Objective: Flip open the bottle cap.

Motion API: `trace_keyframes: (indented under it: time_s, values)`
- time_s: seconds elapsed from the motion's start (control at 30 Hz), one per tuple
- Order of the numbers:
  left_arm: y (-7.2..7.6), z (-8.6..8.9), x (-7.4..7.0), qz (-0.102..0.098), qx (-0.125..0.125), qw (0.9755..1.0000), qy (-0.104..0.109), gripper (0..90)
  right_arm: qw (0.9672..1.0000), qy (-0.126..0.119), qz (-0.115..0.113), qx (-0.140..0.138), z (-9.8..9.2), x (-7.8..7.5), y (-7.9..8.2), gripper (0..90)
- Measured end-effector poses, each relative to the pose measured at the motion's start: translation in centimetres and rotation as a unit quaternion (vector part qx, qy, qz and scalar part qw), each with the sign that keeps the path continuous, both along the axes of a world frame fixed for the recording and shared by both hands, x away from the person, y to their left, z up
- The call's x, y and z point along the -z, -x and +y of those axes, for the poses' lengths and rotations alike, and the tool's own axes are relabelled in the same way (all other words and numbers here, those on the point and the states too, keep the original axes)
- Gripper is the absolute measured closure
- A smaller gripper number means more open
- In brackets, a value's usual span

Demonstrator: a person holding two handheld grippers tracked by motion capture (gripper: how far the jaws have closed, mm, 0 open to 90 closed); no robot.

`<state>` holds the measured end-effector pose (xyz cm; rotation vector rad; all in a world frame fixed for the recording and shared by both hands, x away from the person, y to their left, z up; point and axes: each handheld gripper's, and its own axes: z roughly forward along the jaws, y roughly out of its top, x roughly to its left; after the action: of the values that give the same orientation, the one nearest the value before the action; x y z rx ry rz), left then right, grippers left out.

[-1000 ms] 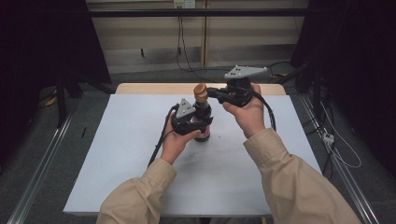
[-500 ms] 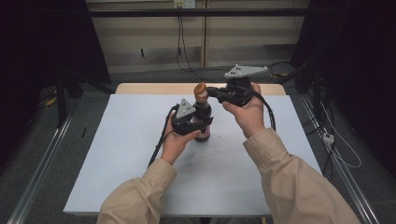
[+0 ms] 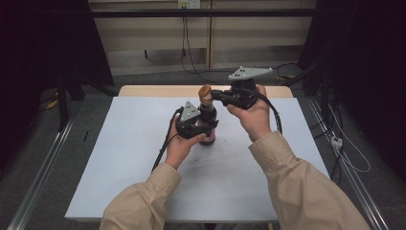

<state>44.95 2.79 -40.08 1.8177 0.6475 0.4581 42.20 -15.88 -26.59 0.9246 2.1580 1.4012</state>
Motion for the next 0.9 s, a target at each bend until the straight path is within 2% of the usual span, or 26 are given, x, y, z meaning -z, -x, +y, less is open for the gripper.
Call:
trace_keyframes:
  time_s: [0.57,0.63,0.9]
  values:
    - [0.02,-0.04,0.05,-0.002,-0.001,1.0000,0.001,30.8,1.0000,-0.009,-0.003,0.001,-0.09,-0.07,-0.03,90.0]
    - [-0.02,0.04,0.13,-0.001,0.007,1.0000,0.006,30.7,0.9999,-0.010,-0.001,0.001,-0.05,-0.07,-0.03,90.0]
    - [0.04,0.03,0.08,-0.003,-0.002,1.0000,0.003,30.7,0.9999,-0.010,-0.004,-0.001,0.05,-0.13,-0.04,90.0]
